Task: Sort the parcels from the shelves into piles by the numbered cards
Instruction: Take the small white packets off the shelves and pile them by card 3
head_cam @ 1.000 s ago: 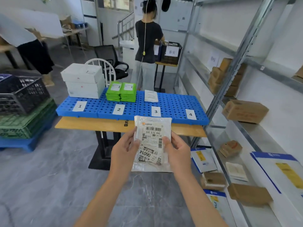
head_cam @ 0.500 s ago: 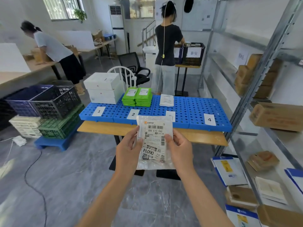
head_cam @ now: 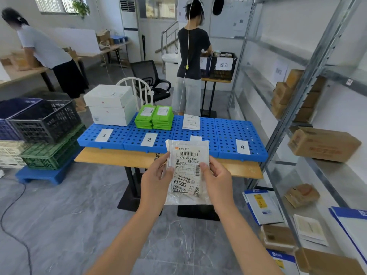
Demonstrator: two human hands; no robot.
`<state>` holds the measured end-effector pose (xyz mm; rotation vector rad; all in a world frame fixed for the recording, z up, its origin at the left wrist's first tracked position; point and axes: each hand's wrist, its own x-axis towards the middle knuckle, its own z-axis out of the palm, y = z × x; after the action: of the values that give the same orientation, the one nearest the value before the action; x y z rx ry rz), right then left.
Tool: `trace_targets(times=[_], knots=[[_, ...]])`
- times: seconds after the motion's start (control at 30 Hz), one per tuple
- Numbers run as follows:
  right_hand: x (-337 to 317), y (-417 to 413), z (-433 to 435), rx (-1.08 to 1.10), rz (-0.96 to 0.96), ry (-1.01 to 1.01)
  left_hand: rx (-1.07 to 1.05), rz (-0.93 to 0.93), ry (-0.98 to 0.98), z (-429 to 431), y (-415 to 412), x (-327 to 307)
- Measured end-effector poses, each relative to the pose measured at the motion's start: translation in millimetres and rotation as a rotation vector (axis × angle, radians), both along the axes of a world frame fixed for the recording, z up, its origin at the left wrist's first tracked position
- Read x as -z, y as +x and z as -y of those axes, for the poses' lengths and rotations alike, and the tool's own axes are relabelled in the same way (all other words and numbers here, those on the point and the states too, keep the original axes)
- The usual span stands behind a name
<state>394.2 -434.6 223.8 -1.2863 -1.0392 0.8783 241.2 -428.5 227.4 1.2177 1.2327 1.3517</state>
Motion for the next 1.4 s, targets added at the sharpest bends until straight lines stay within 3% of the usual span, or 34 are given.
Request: trace_targets(times=[0.87, 1.4], knots=[[11.4, -139.6, -109.3, -0.079, 0.108, -0.126, -0.054, 0.068, -0.036, -99.7, -146.0, 22.7], [11.5, -120.0, -129.3, -0.153, 0.088, -0.147, -0.047, 0.086, -0.032, -104.2, -131.3, 20.7]])
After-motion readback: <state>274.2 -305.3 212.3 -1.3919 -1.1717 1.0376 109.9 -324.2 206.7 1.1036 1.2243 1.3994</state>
